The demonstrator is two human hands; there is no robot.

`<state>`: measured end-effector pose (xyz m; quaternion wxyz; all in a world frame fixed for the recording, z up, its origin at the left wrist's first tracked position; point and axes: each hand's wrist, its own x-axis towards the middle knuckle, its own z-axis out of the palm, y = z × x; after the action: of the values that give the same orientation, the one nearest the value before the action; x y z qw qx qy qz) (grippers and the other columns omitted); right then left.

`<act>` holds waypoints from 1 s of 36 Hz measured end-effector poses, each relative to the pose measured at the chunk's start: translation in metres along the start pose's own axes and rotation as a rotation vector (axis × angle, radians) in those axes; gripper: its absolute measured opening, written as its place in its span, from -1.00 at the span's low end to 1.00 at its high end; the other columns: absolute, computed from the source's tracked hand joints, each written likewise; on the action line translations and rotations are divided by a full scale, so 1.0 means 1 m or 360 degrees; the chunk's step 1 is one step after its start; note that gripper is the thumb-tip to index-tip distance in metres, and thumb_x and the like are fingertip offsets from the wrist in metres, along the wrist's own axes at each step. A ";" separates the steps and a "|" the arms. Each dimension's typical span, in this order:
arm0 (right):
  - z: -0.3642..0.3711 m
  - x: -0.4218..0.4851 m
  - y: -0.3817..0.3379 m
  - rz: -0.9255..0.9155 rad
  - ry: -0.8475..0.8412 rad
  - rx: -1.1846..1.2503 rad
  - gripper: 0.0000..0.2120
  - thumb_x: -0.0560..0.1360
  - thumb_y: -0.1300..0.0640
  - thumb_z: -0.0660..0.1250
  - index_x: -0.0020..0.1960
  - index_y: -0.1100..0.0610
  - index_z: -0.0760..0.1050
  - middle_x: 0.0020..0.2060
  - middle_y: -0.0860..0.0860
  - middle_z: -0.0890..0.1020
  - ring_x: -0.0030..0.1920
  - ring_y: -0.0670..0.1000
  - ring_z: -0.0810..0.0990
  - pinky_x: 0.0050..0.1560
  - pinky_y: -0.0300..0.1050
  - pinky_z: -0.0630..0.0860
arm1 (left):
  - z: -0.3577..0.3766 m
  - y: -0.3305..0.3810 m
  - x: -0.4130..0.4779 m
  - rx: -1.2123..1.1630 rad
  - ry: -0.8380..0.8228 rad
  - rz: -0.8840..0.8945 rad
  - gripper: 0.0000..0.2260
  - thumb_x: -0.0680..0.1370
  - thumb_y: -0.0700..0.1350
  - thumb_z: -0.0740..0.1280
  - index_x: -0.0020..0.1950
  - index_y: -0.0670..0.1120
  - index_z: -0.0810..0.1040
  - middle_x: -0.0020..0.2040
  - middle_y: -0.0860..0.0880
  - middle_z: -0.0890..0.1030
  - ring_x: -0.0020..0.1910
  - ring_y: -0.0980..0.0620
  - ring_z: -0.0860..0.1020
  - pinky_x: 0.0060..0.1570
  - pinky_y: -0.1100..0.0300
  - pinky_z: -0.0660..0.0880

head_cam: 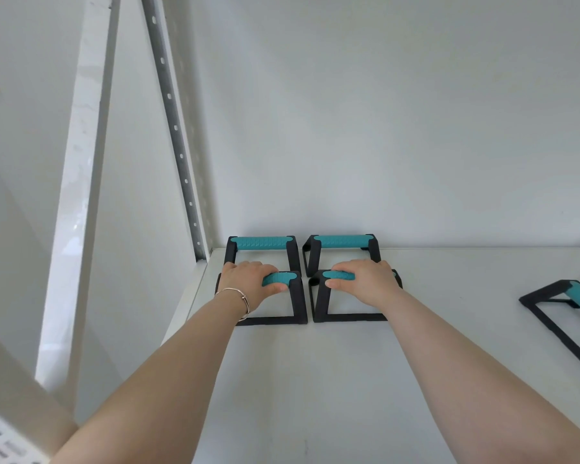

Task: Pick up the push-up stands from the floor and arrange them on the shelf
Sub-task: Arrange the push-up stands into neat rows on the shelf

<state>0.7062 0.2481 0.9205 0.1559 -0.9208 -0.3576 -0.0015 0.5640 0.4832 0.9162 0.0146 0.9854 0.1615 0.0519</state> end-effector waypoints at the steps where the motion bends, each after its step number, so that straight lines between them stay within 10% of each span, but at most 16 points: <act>1: 0.000 0.000 0.000 0.0003 -0.0001 -0.0001 -0.56 0.39 -0.48 0.14 0.07 -0.26 0.53 -0.05 -0.17 0.62 0.04 -0.02 0.48 0.15 0.01 0.26 | -0.001 0.000 0.000 -0.0002 -0.0006 0.0001 -0.52 0.50 0.41 0.03 0.25 0.21 0.45 -0.08 0.12 0.54 -0.04 0.03 0.49 0.06 0.04 0.33; 18: 0.000 -0.004 -0.003 0.0025 0.0022 -0.0085 -0.50 0.40 -0.48 0.10 0.14 -0.22 0.51 -0.05 -0.16 0.58 0.12 0.02 0.44 0.17 0.05 0.27 | -0.003 0.007 -0.006 0.0071 -0.0007 -0.0022 -0.49 0.52 0.38 -0.03 0.29 0.16 0.42 0.04 0.07 0.55 0.09 -0.02 0.46 0.16 -0.01 0.31; 36: -0.028 -0.065 0.060 0.0419 0.0871 -0.0215 -0.44 0.53 -0.13 0.27 0.41 0.16 0.36 0.27 0.12 0.52 0.33 0.18 0.38 0.38 0.14 0.22 | -0.015 0.158 -0.008 -0.0106 0.0374 -0.0256 -0.40 0.60 0.21 0.05 0.53 -0.10 0.10 0.53 -0.12 0.19 0.53 -0.14 0.06 0.46 -0.11 0.09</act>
<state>0.7004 0.1556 0.9226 0.1836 -0.9329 -0.1790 -0.2528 0.6047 0.3308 0.9378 0.0325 0.9554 0.2388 0.1708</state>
